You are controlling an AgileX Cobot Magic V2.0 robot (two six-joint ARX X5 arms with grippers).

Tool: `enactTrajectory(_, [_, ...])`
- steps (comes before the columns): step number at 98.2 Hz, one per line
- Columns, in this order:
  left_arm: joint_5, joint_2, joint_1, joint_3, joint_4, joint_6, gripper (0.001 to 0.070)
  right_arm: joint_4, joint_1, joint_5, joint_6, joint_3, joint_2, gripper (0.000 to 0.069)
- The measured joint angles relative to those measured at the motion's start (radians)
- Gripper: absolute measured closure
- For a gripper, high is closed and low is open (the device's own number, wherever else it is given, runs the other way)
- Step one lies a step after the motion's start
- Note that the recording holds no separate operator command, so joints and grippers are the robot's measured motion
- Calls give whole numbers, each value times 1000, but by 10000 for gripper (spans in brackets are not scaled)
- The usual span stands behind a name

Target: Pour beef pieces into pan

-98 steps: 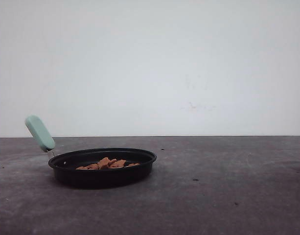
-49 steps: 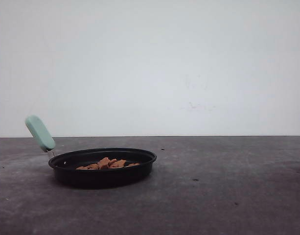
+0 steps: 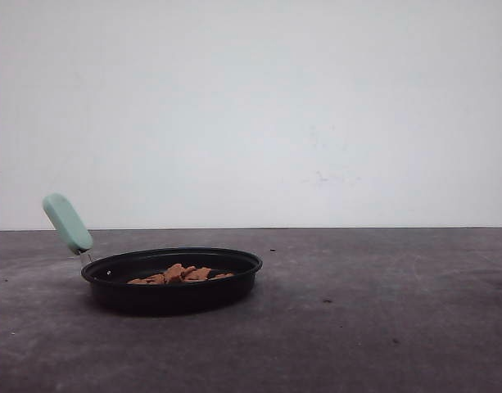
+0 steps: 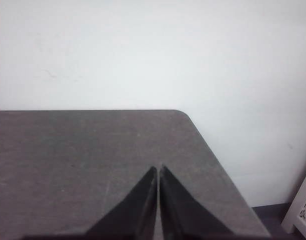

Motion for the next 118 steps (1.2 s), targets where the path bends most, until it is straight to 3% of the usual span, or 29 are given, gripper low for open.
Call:
enactTrajectory(18, [0, 1, 0, 0, 0, 0, 686, 47, 0, -50, 3, -313, -213, 685])
enactTrajectory(32, [0, 0, 0, 0, 1, 0, 686, 45, -17, -103, 32, -398, -205, 685])
enactTrajectory(71, [1, -3, 0, 0, 5, 0, 686, 208, -17, -180, 72, -508, -209, 686])
enactTrajectory(118, [0, -3, 0, 0, 4, 0, 686, 236, -17, -176, 72, -511, -209, 686])
